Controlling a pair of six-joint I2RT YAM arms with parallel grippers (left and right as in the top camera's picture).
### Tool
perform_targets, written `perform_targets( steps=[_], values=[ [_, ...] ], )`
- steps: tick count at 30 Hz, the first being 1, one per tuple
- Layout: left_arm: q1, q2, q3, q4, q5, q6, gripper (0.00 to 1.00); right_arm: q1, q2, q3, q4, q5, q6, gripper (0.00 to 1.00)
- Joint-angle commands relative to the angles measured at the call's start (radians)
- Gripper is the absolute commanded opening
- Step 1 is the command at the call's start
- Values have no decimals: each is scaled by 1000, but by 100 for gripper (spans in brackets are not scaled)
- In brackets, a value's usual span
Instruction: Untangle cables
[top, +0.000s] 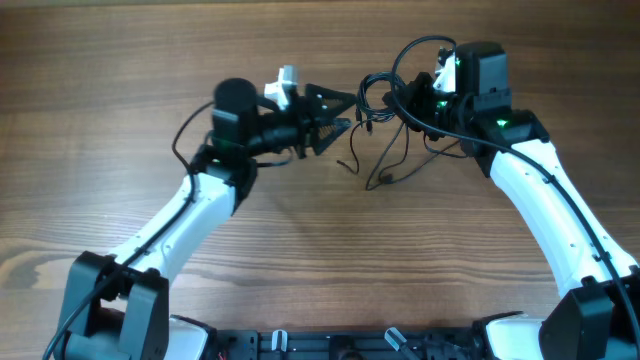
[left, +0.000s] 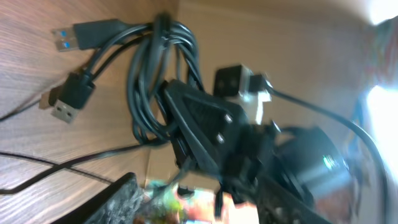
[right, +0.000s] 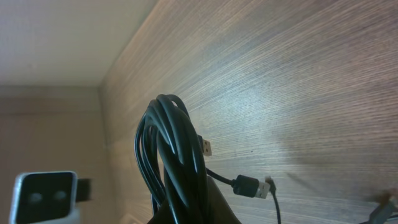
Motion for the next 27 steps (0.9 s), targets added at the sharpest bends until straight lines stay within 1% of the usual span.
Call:
perform_targets(
  steps=[1, 3, 5, 12, 15, 17, 18, 21, 22, 24, 27],
  values=[
    [-60, -6, 13, -53, -240, -71, 53, 4, 11, 2, 3, -37, 2, 4],
    [-74, -6, 13, -97, -267, -100, 52, 5, 11, 2, 2, -65, -6, 4],
    [-80, -6, 13, -118, -286, -121, 54, 5, 11, 2, 5, -107, -29, 4],
    [-80, -5, 13, -117, -332, -120, 54, 5, 11, 2, 2, -180, -102, 4],
    [-81, -5, 13, -117, -332, -116, 49, 5, 11, 2, 3, -223, -102, 4],
    [-81, -4, 13, -117, -332, -115, 42, 5, 11, 2, 3, -227, -103, 4],
    [-81, -4, 13, -117, -335, -111, 41, 5, 11, 2, 3, -227, -109, 4],
    [-81, -4, 13, -117, -335, -81, 36, 5, 11, 2, 2, -227, -129, 4],
    [-83, -4, 13, -111, -335, -52, 32, 5, 11, 2, -2, -228, -128, 4],
    [-91, -4, 13, -97, -335, -11, 29, 5, 11, 2, -2, -228, -128, 4],
    [-103, -4, 13, -95, -336, 21, 27, 5, 11, 2, -2, -251, -125, 4]
  ],
)
